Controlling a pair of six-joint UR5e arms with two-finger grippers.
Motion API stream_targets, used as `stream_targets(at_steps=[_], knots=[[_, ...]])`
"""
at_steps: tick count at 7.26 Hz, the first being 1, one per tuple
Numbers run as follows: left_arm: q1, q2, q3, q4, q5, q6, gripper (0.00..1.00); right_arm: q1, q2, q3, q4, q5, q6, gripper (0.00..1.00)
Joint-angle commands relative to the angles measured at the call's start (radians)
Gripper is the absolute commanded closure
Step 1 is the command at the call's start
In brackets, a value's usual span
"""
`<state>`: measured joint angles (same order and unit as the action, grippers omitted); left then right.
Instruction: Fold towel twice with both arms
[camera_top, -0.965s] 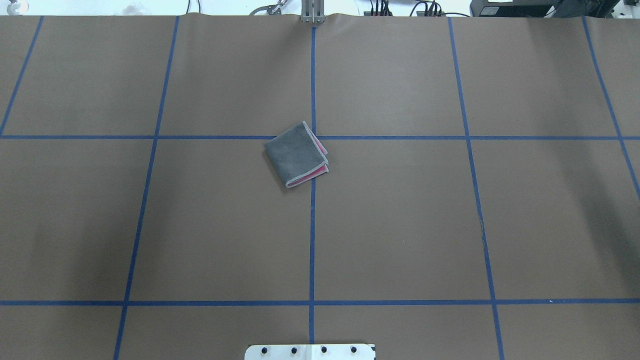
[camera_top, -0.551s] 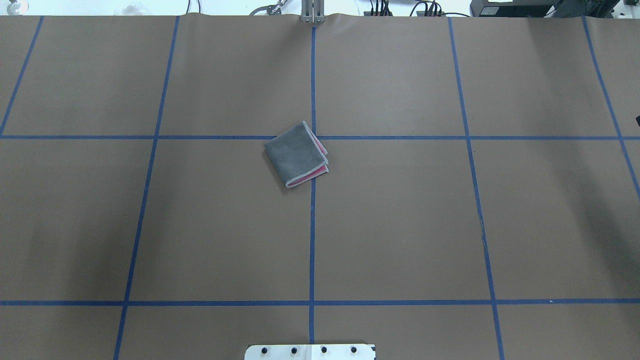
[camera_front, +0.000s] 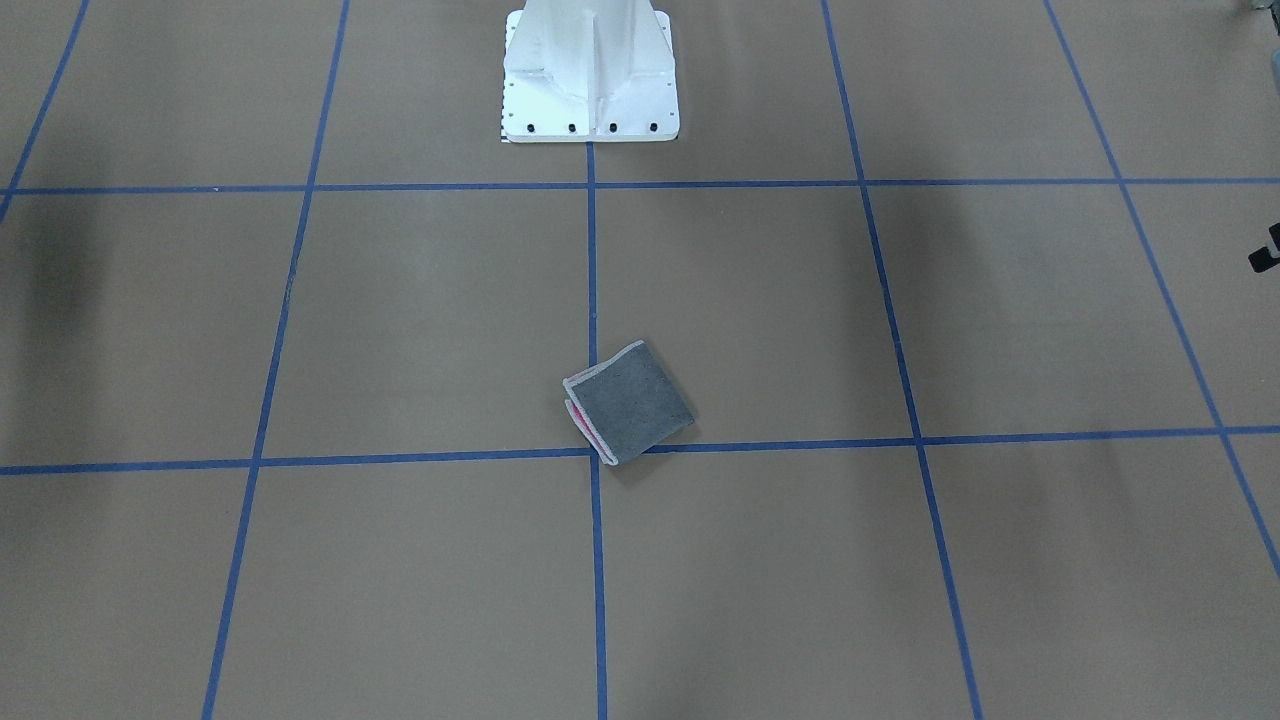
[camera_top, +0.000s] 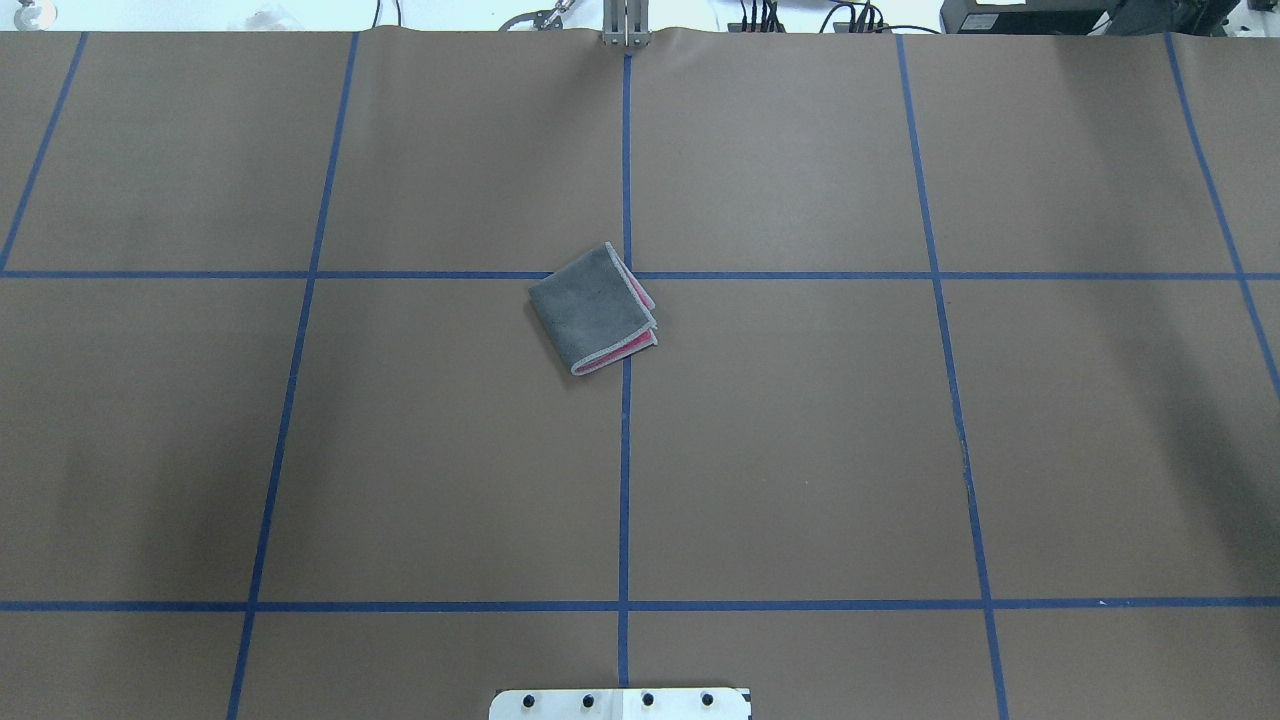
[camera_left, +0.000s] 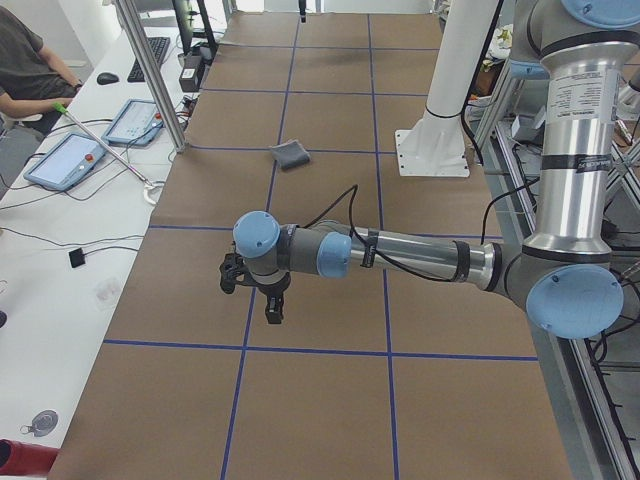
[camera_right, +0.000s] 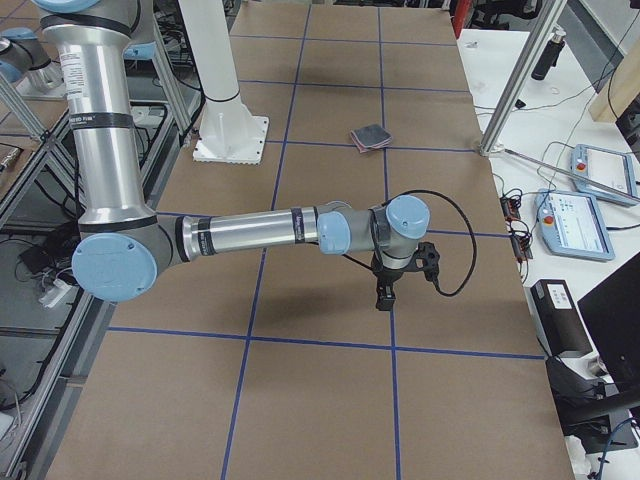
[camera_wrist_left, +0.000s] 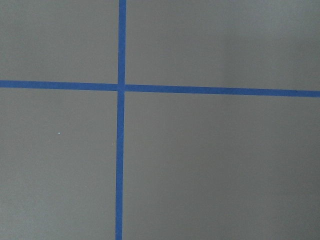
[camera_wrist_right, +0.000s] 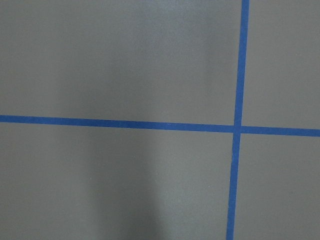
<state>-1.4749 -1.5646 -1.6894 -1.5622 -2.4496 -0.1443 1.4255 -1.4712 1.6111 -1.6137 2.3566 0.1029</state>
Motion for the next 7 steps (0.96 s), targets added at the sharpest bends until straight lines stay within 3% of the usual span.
stream_targets(at_steps=[1, 7], knots=[[-0.007, 0.012, 0.013, -0.009, 0.006, -0.003, 0.00, 0.007, -0.001, -0.005, 0.000, 0.000, -0.020, 0.00], [-0.042, 0.015, 0.043, -0.007, 0.012, -0.006, 0.00, 0.033, -0.014, -0.005, 0.000, 0.013, -0.022, 0.00]])
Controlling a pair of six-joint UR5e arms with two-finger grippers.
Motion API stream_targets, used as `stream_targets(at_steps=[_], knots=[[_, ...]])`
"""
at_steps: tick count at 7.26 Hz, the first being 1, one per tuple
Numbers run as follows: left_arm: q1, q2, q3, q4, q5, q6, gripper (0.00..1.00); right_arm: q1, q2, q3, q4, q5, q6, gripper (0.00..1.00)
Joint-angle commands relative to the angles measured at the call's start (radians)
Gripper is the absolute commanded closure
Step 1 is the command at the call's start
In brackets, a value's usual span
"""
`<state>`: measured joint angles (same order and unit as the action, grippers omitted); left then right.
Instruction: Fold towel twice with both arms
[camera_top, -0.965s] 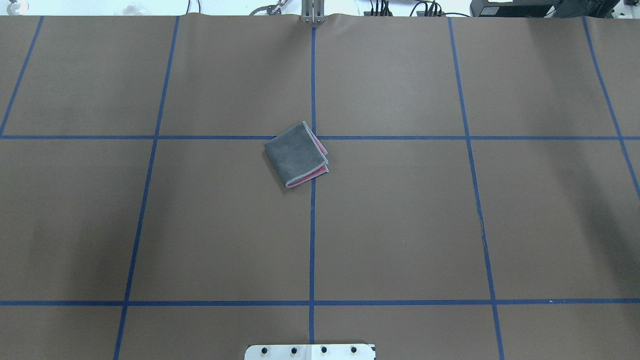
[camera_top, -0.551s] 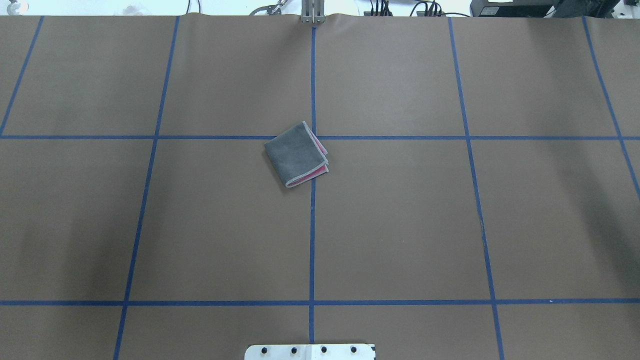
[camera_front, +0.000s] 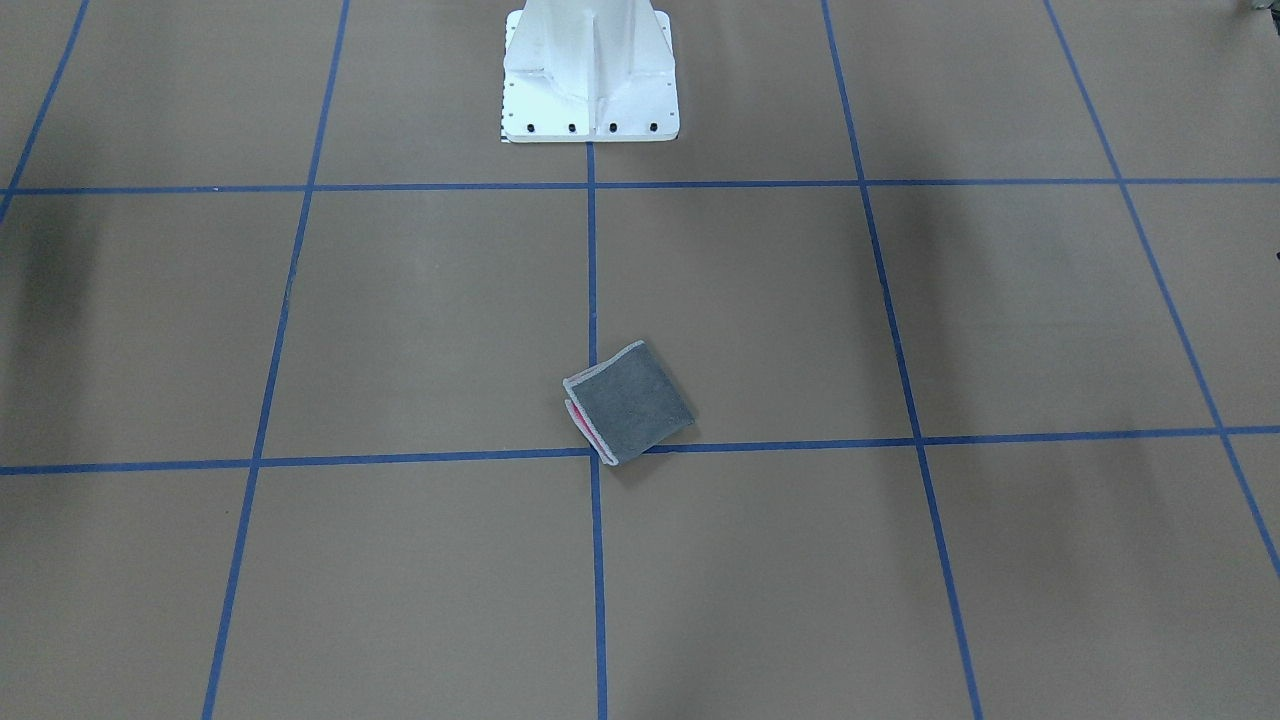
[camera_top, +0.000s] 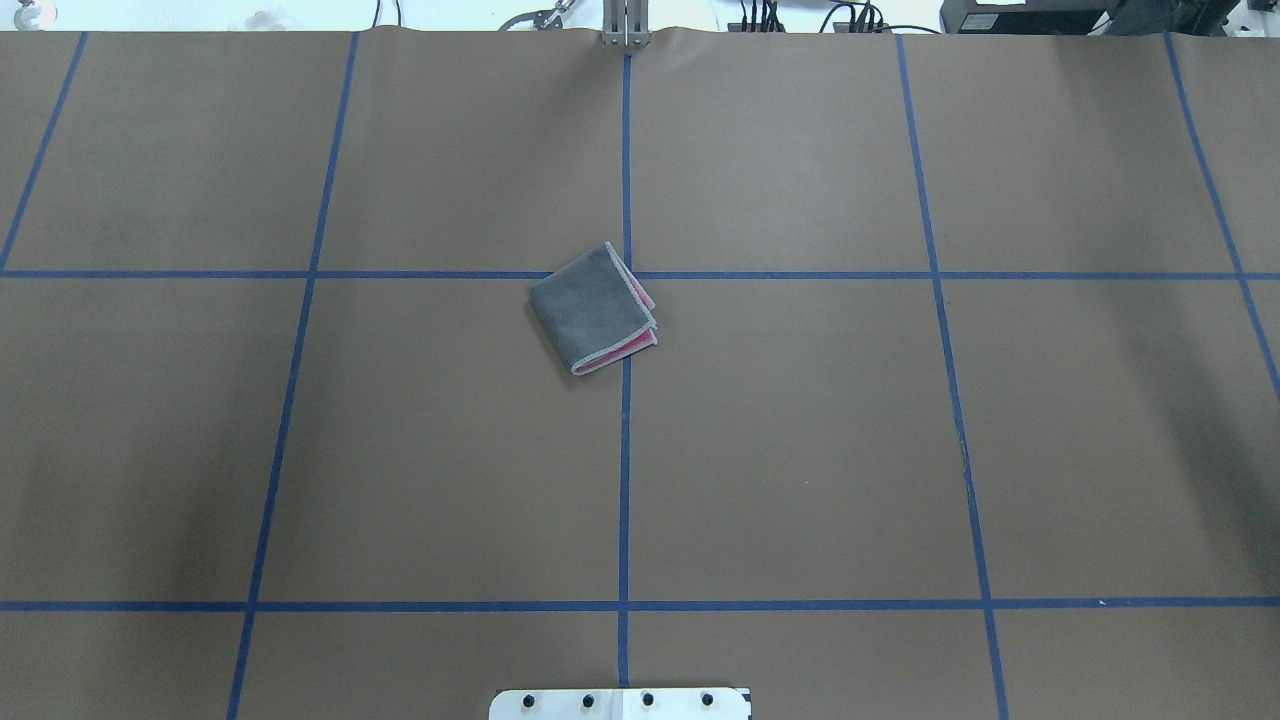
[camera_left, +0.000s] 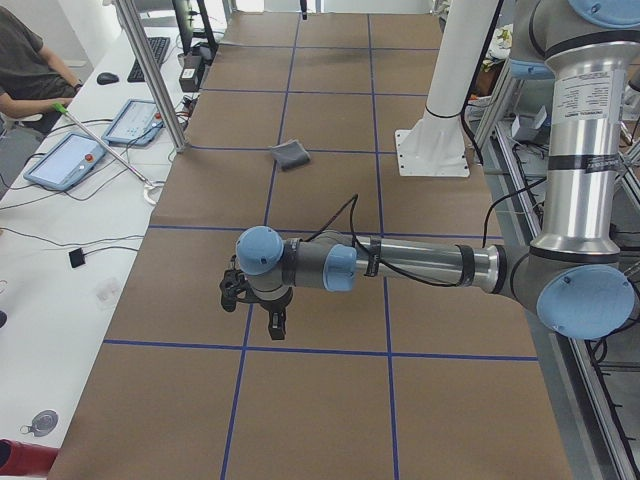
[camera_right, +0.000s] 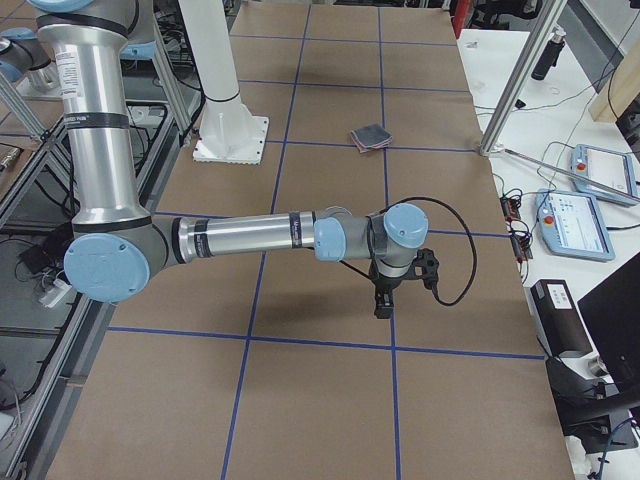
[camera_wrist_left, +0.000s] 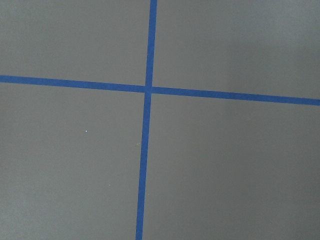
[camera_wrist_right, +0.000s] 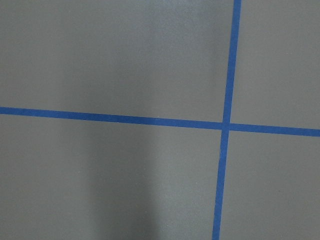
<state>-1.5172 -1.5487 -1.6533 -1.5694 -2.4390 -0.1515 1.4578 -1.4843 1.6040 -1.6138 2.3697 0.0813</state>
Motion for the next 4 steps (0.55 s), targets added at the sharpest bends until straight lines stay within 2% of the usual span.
stream_targets(at_steps=[1, 4], knots=[[-0.001, -0.001, 0.006, -0.001, 0.002, 0.001, 0.00, 0.001, 0.004, -0.002, 0.000, -0.006, 0.000, 0.00], [-0.001, -0.002, 0.004, -0.001, 0.002, 0.000, 0.00, 0.001, 0.004, 0.004, 0.002, 0.000, 0.000, 0.00]])
